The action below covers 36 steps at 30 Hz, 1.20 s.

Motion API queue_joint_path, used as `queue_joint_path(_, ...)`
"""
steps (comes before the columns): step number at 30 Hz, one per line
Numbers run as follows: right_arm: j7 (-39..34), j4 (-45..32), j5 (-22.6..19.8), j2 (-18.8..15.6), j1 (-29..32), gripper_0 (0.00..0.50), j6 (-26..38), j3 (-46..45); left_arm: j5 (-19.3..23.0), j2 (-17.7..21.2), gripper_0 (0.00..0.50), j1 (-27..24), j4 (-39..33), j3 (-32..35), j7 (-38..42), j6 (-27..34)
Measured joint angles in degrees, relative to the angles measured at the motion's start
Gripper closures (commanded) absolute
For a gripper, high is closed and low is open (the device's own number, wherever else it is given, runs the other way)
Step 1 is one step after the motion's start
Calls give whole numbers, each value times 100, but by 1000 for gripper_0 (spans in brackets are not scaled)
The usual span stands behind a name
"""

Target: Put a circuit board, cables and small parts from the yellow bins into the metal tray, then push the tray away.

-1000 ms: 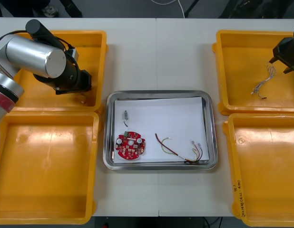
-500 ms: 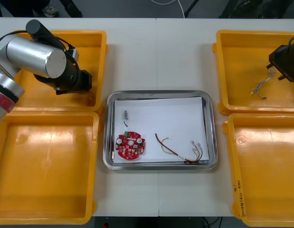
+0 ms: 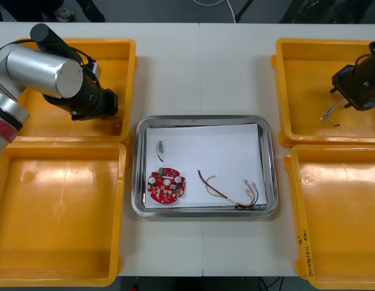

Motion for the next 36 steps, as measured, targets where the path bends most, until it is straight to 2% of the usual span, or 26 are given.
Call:
queue_joint_path(4,0,288,9,2,0,0,-211,0,9,0,500,1,0,168,-2,205)
queue_joint_path(12,0,334,75,2,-9,0,-255,-29,11,22,500,1,-168,533,-19,849)
queue_joint_path(13,0,346,75,2,-12,158,-273,-29,11,29,500,1,-227,568,-26,928)
queue_joint_path(14,0,361,75,2,-13,395,-291,-29,11,36,500,1,-288,599,-33,1004)
queue_joint_path(17,0,403,74,2,-13,484,-378,-29,5,72,500,0,-518,690,-95,1244)
queue_joint_path(19,0,409,64,2,-13,500,-437,-29,-3,101,500,-1,-642,737,-154,1402)
queue_joint_path(26,0,410,55,2,-13,500,-483,-29,-120,125,500,-12,-1122,999,-157,2069)
queue_joint_path(32,-1,394,57,2,-13,500,-479,-29,-399,125,500,-77,-1581,1159,-157,2752)
queue_joint_path(34,-1,330,70,1,-13,500,-396,-29,-417,125,500,-95,-1733,1163,-157,2946)
queue_joint_path(36,-1,125,113,1,-10,500,-27,-29,-418,125,500,-117,-1886,1164,-157,3139)
